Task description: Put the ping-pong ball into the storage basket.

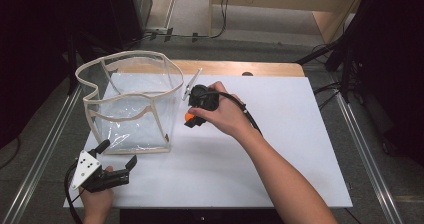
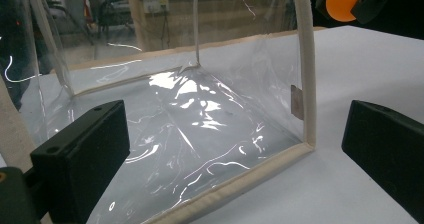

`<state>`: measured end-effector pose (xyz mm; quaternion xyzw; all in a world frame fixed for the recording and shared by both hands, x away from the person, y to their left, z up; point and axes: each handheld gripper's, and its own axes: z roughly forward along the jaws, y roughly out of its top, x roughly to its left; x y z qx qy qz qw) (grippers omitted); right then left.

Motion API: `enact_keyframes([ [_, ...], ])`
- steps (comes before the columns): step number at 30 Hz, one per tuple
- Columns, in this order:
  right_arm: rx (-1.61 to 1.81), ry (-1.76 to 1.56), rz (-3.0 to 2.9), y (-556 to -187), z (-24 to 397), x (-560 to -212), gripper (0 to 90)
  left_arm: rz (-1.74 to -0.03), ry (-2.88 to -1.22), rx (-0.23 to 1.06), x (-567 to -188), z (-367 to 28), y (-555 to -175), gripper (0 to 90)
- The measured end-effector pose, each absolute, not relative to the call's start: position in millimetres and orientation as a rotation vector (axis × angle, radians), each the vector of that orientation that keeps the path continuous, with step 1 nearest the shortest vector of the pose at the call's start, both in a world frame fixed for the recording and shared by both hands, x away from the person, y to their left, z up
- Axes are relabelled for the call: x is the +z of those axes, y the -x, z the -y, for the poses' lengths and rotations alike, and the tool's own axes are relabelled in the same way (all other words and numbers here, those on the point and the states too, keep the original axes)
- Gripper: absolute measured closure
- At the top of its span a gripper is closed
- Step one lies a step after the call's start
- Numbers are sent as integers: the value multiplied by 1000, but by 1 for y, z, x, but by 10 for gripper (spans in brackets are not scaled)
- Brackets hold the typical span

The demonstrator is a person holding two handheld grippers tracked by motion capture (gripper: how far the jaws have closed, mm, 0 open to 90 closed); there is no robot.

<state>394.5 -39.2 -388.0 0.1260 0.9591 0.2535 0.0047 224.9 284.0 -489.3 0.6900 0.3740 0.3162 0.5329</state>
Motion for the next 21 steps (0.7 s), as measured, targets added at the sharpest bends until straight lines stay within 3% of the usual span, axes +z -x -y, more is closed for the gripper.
enact_keyframes([
  [21, 808, -362, -3021, -398, 34, -365, 478, -891, -1644, 753, -489, -284, -225, 0],
])
